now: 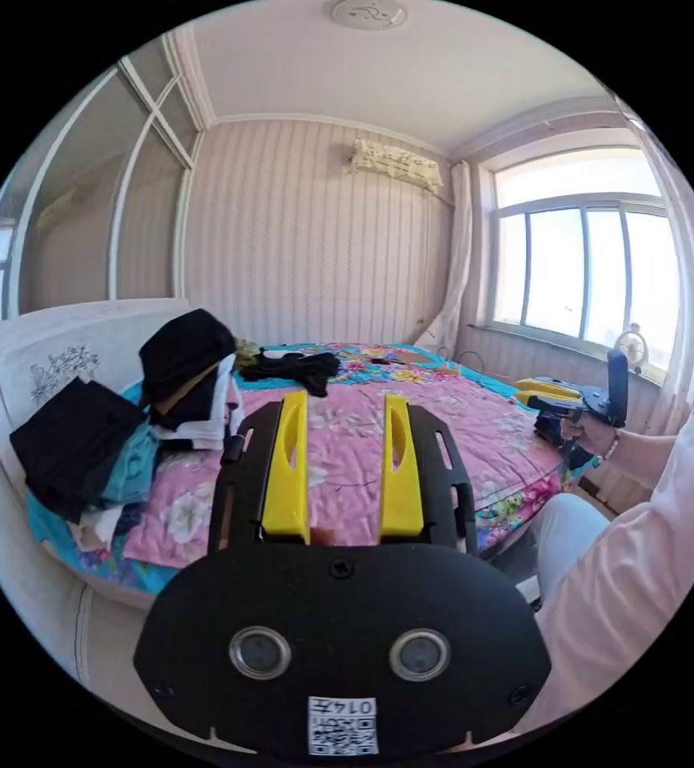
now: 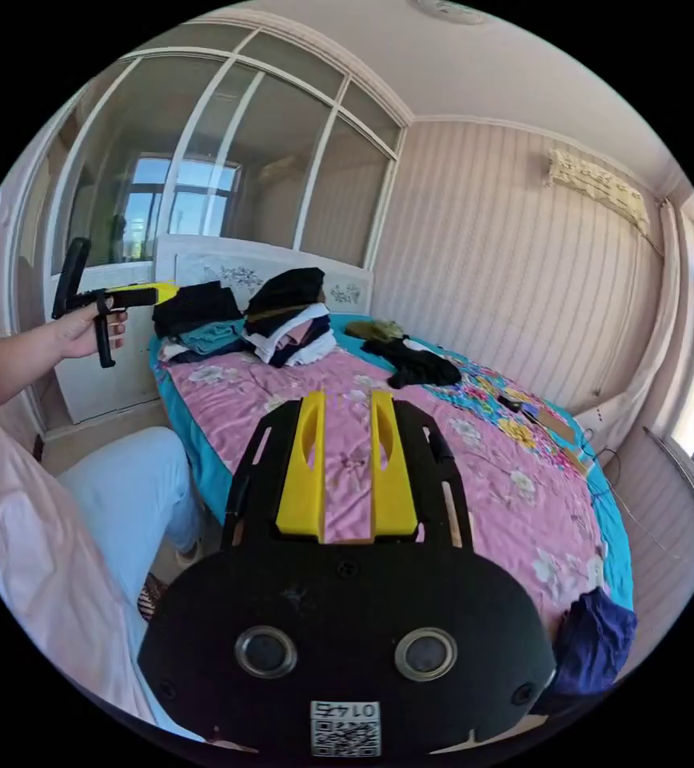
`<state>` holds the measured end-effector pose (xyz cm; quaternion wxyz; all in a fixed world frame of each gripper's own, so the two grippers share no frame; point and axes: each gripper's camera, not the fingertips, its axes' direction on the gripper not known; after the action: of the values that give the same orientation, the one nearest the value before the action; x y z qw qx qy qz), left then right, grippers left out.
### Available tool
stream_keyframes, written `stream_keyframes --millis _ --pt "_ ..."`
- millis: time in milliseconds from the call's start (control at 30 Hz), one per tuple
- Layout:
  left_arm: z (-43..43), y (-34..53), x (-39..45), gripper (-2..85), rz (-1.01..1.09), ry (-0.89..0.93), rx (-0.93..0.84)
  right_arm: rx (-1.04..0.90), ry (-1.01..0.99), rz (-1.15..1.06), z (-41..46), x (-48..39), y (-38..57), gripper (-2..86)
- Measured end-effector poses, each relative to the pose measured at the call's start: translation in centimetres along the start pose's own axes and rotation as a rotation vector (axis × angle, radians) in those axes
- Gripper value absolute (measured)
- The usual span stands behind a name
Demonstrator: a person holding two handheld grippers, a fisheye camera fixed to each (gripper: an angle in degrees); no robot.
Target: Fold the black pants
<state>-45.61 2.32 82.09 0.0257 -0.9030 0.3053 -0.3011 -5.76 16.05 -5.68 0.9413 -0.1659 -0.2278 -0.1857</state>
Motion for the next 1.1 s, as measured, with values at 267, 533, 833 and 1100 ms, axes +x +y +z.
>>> stream_keyframes --millis 267,533,833,1100 --pt "-8.4 7.0 -16.3 13.3 -0.315 0.042 -0.004 -0.037 -0.319 -0.206 17.9 -17.3 -6.7 11.2" --pt "-11.7 5.5 -22.6 7.7 0.244 -0.609 -0.269 -0.067 -0.5 -0.351 32.4 -32.9 -10.0 11.3" --pt "-11.4 8.5 -37.8 3.5 -0.105 -0.659 -0.246 -0.155 -0.627 -0.383 47.8 -45.6 -13.5 12.1" --pt "-12.5 9.9 -46.9 6.8 -0.367 -0.729 -0.183 -0.271 -0.553 -0.301 62.0 -52.5 -17.1 17.4"
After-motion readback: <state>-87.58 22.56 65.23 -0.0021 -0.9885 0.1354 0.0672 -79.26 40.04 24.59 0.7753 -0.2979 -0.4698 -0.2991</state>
